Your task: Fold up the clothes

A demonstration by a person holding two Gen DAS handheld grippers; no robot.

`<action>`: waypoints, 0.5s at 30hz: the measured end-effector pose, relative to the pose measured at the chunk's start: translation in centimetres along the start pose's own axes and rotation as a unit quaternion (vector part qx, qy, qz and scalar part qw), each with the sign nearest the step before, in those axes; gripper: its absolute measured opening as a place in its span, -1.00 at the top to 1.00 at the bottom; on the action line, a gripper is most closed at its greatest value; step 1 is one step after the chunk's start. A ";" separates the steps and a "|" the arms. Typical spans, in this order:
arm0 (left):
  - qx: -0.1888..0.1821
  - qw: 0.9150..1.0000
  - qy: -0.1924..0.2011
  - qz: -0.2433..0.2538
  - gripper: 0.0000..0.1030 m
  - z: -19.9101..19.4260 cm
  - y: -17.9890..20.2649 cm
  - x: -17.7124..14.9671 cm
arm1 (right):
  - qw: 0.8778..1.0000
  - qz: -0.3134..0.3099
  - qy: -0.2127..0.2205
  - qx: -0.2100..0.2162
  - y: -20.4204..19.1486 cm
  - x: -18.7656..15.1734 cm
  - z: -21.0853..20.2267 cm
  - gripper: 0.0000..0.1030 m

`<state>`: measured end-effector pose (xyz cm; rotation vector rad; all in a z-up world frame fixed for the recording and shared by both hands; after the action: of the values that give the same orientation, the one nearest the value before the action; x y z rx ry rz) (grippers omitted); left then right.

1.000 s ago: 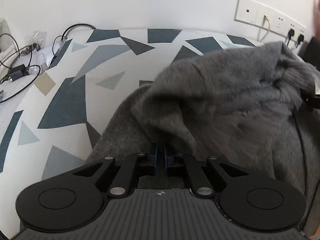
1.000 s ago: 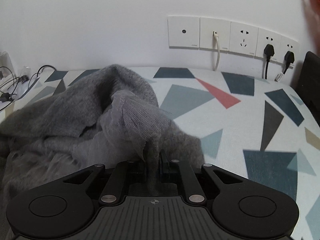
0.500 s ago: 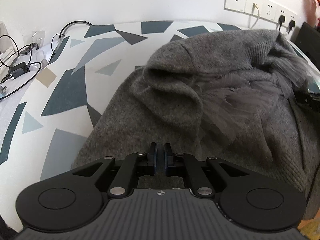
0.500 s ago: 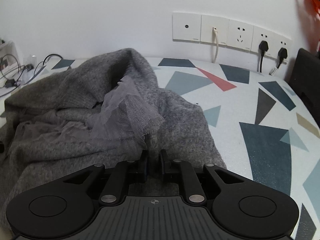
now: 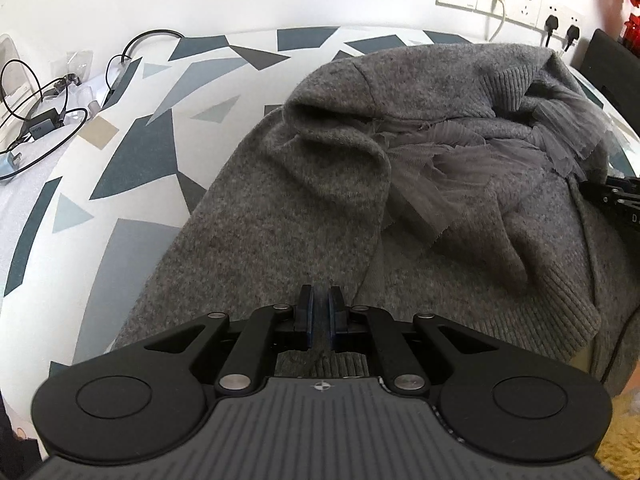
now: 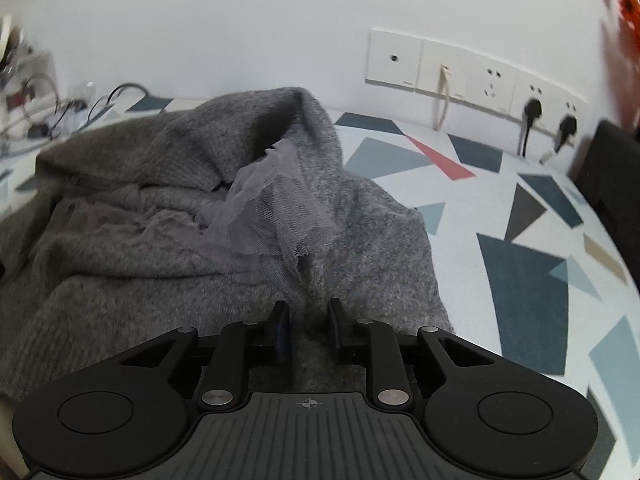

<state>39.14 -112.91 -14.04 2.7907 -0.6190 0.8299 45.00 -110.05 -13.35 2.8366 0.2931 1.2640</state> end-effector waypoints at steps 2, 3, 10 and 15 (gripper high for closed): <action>0.001 1.000 -0.002 0.001 0.84 0.0 0.0 0.0 | 1.000 0.005 -0.002 0.002 0.1 0.2 0.0 0.53; 0.000 1.000 -0.002 0.000 0.81 0.1 0.0 0.1 | 1.000 0.008 -0.004 0.005 0.2 0.4 0.0 0.40; 0.037 0.999 -0.009 0.030 -0.94 0.8 0.5 1.0 | 0.998 -0.008 0.056 -0.013 0.2 3.7 -2.9 -0.57; 0.030 0.997 0.029 0.059 -0.92 0.1 1.6 2.2 | 0.990 0.013 0.140 0.000 2.1 6.9 -6.0 -0.81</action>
<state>40.17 -115.16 -12.80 2.7948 -0.7676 0.9630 45.42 -111.19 -4.06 2.6656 0.2607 1.6699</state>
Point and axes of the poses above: each gripper's, at about its wrist camera, not at the fingertips, and z roughly the way its jaws point, y to its right, x to its top, the point moved 3 cm from there along z, roughly the way its jaws point, and after that the axes turned 6 degrees about -z, right-handed, at the moved point
